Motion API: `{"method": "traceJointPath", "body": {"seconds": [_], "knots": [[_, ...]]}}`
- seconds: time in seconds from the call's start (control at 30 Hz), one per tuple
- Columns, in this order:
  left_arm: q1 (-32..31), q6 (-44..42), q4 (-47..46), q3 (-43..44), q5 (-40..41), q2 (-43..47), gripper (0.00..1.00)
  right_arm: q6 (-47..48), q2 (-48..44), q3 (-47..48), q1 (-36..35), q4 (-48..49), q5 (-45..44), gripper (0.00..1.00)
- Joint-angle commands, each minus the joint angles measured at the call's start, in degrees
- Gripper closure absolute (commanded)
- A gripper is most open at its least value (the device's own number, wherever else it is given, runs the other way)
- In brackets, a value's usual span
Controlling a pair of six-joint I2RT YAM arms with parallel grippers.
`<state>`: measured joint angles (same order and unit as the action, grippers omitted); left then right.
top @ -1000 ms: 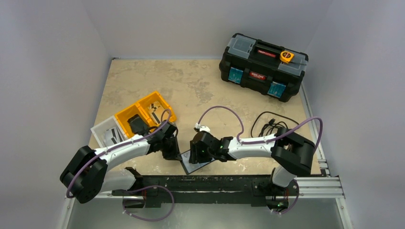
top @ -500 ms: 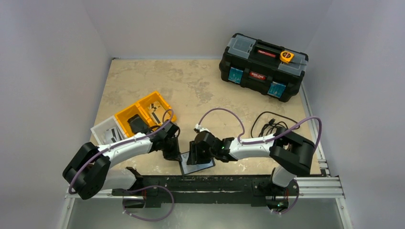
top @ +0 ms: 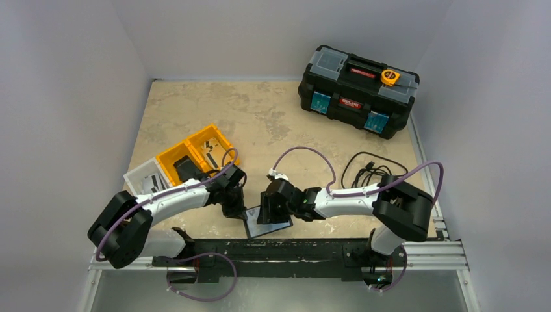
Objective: Take the credit cards out of the card holder
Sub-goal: Remove the credit card from the card holder.
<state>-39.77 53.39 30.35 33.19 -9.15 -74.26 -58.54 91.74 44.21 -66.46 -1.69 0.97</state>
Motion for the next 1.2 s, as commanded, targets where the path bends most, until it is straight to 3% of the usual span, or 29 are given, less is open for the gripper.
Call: {"method": "traceJointPath", "body": {"seconds": [0.0,0.27,0.57,0.83,1.17], "knots": [[-0.3,-0.5,-0.5,0.4,2.9,-1.4,1.00,-0.3,0.2,-0.9,-0.1,0.8,-0.5,0.57],[-2.6,0.5,-2.9,1.9,0.4,-2.5,1.00,-2.6,4.1,-5.0,0.3,13.2,6.8,0.58],[-3.9,2.2,-4.9,1.9,-0.2,-6.1,0.99,-5.9,2.3,-11.7,3.3,23.2,10.5,0.58],[-4.0,3.2,-4.2,0.6,1.6,-7.1,1.00,-12.4,2.5,-21.4,7.3,42.2,16.1,0.73],[-4.0,3.3,-3.8,0.3,2.2,-8.1,1.00,-18.6,7.2,-27.0,9.3,61.0,19.0,0.80]]}}
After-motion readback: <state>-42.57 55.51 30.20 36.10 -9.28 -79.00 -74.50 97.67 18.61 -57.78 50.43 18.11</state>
